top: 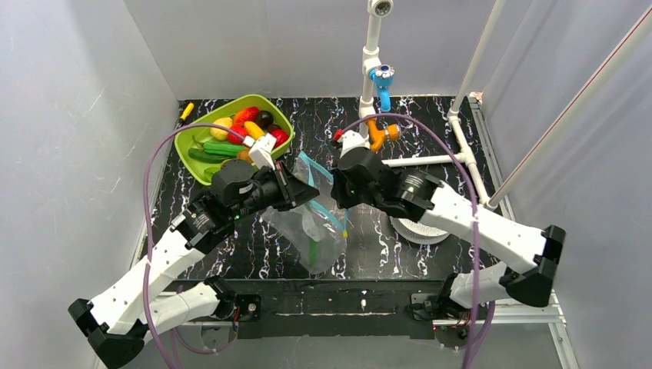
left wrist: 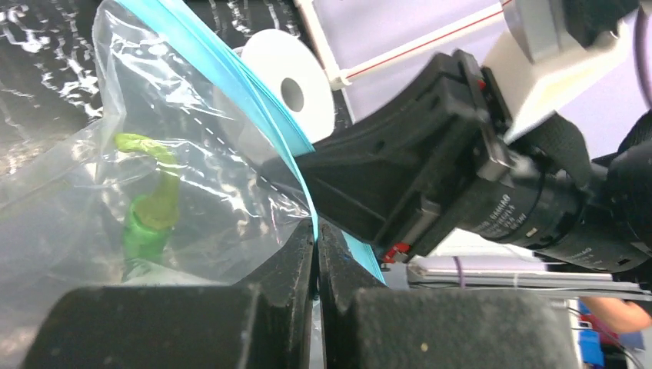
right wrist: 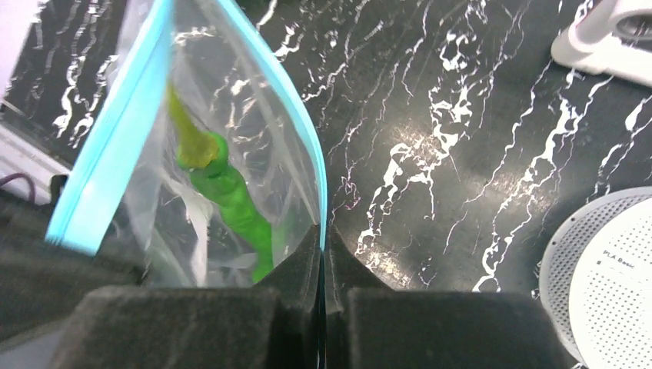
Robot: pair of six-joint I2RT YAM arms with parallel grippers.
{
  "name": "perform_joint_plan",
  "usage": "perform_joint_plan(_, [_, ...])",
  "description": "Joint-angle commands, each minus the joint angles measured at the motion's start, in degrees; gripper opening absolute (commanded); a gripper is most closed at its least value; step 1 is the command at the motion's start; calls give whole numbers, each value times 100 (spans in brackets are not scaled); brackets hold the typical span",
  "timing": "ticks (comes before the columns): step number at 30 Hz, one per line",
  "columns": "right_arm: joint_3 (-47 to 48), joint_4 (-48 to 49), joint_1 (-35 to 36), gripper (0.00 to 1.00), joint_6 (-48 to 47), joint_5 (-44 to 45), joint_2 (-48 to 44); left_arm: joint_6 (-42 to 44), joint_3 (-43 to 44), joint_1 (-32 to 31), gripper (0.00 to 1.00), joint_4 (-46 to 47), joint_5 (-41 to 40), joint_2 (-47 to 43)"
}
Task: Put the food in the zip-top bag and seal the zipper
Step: Adjust the zipper food storage bag at the center of the board.
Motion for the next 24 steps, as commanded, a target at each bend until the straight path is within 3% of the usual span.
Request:
perform_joint_plan(1, [-301, 420, 131, 1, -530, 344, -670, -458, -37, -20, 0, 240, 248, 11])
perform_joint_plan(4, [-923, 918, 96, 1, -346, 378, -591, -625, -646, -21, 0, 159, -118, 154])
perform_joint_plan(8, [-897, 672, 89, 1, -258, 672, -142, -591, -883, -13, 0, 88, -47, 325])
perform_joint_plan(12, [-406, 49, 98, 1, -475, 1192, -222, -509, -461, -12, 0, -2, -41, 203])
perform_joint_plan(17, [-272, 269, 97, 1, -668, 689, -936, -416, 294, -11, 0, -182, -24, 207])
perform_joint_plan(24, [-1173, 968, 66, 1, -376, 791, -1009, -808, -660, -11, 0, 60, -234, 102])
